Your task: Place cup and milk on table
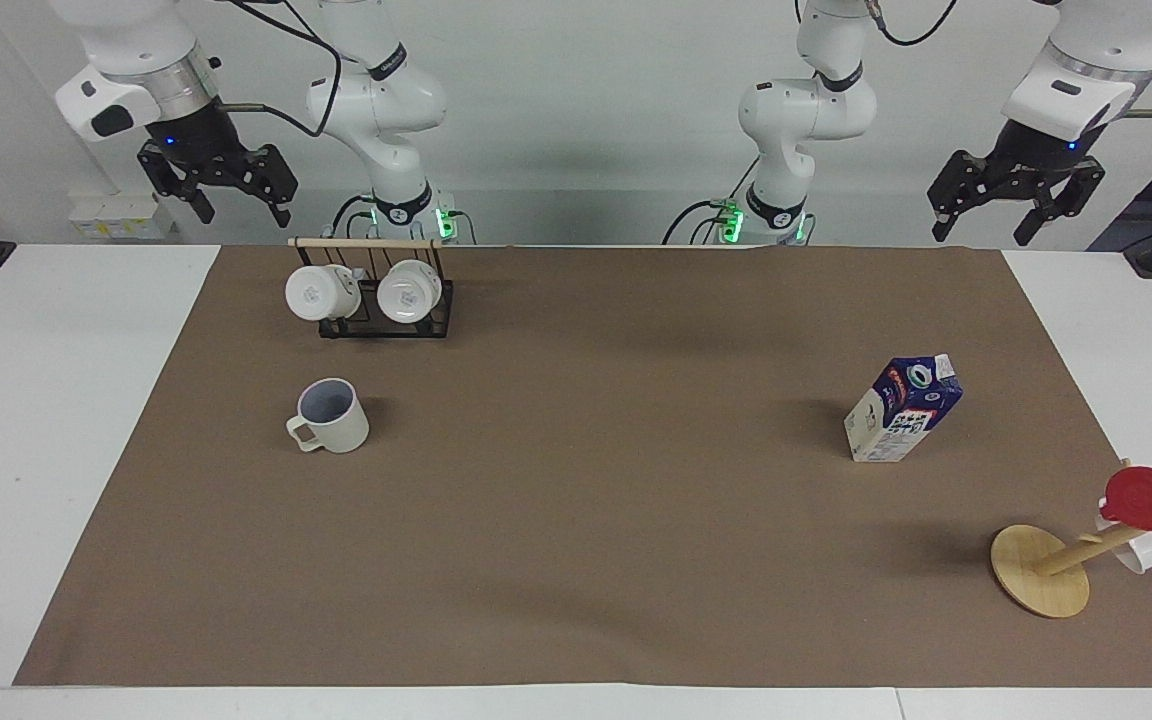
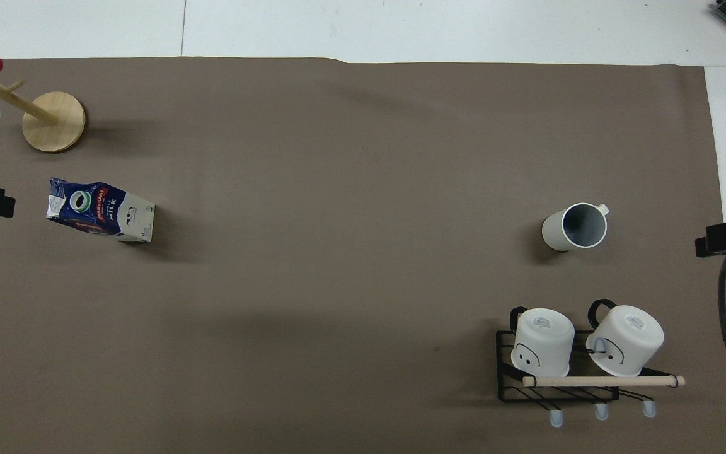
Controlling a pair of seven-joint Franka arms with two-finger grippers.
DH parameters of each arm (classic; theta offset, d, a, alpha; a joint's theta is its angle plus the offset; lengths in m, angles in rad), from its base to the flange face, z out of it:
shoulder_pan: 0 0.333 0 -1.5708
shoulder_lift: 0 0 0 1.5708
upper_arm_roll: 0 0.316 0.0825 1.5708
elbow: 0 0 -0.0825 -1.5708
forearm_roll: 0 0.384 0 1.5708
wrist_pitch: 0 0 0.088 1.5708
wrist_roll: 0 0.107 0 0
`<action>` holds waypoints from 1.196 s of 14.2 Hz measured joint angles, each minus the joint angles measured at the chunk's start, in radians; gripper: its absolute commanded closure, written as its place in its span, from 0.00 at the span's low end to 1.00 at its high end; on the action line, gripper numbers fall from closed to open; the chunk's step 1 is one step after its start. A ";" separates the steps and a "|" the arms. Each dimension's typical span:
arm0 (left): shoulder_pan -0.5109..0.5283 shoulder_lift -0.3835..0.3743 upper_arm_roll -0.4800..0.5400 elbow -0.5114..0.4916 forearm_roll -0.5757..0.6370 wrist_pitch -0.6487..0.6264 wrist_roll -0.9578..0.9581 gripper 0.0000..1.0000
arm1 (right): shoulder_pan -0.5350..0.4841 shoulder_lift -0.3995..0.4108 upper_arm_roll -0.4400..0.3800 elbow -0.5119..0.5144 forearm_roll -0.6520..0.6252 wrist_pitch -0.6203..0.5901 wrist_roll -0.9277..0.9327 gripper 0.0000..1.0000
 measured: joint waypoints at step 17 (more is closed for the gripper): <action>0.000 0.000 -0.010 -0.003 0.000 -0.001 0.000 0.00 | 0.006 -0.019 0.000 -0.007 -0.003 0.004 0.000 0.00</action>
